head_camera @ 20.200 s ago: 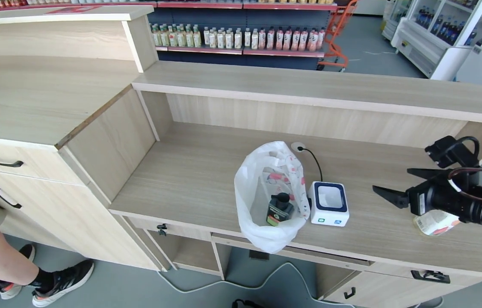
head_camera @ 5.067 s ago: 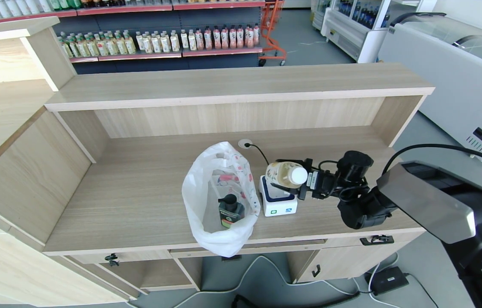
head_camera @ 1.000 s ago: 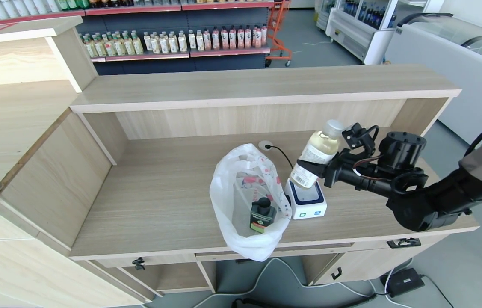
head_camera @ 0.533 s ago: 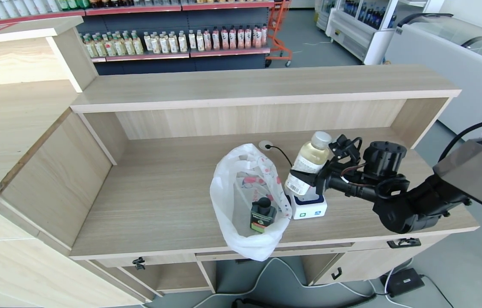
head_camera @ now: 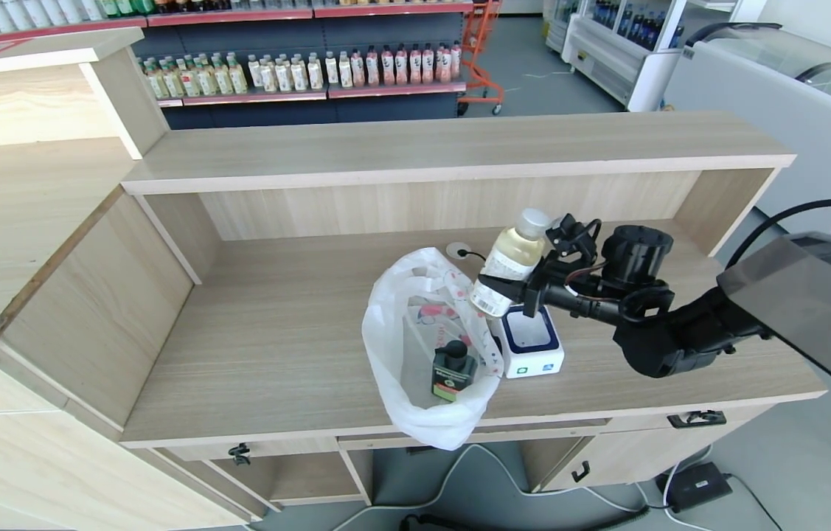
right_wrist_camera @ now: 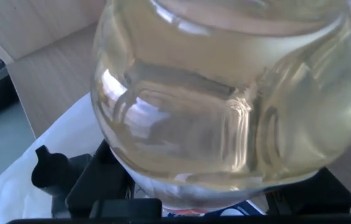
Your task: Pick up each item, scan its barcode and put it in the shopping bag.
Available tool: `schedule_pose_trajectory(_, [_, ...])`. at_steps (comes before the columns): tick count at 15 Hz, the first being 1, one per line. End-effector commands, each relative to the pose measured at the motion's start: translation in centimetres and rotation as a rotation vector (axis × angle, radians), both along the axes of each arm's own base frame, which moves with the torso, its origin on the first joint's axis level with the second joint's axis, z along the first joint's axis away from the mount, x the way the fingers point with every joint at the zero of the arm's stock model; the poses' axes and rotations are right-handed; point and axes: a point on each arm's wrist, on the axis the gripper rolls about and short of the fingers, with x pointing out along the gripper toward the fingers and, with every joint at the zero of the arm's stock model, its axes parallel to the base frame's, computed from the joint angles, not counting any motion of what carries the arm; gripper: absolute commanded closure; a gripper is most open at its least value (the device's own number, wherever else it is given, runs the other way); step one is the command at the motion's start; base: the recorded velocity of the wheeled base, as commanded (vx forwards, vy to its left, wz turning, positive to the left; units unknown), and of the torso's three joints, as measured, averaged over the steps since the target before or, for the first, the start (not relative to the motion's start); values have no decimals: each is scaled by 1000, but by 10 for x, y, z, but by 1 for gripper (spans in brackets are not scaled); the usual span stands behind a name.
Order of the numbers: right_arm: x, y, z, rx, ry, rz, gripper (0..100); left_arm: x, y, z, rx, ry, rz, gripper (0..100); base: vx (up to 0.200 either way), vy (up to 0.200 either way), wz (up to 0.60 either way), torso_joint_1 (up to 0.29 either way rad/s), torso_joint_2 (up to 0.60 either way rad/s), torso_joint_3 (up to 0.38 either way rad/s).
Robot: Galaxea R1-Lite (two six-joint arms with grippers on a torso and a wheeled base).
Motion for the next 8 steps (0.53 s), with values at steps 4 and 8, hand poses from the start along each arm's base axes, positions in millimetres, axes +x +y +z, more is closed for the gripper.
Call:
schedule_pose_trajectory(4, [17,28,-20,37,44,52,100,0,0,0,0,0,0,0,0,0,0,0,0,0])
schedule_pose_trajectory(8, [21,39,-36,25,86,71,100,0,0,0,0,0,0,0,0,0,0,0,0,0])
